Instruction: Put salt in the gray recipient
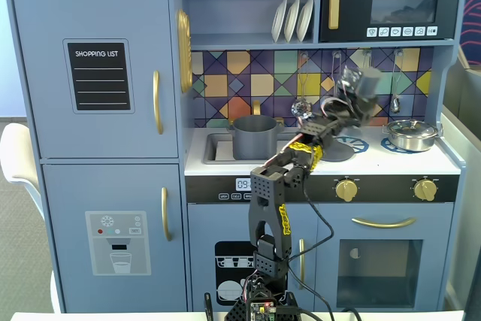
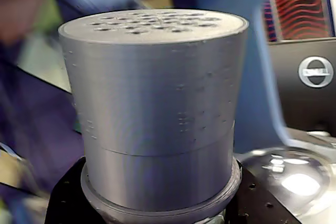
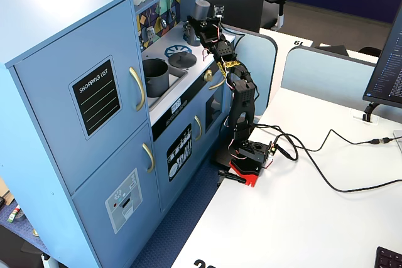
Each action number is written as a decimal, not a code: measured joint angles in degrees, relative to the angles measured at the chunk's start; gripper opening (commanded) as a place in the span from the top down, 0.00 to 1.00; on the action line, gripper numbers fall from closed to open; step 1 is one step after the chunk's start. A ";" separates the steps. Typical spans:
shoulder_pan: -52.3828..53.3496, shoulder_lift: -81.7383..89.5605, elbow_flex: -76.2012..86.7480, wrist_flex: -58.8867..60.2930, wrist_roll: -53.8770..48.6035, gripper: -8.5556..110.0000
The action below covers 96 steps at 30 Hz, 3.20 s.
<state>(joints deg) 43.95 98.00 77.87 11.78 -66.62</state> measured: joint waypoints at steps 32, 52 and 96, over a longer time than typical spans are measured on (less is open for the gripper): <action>-37.97 21.88 3.78 25.58 93.34 0.93; -47.29 18.28 5.71 18.11 123.49 0.93; -44.38 14.06 12.66 16.00 129.46 0.93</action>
<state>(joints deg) -0.44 112.06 90.53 27.77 62.84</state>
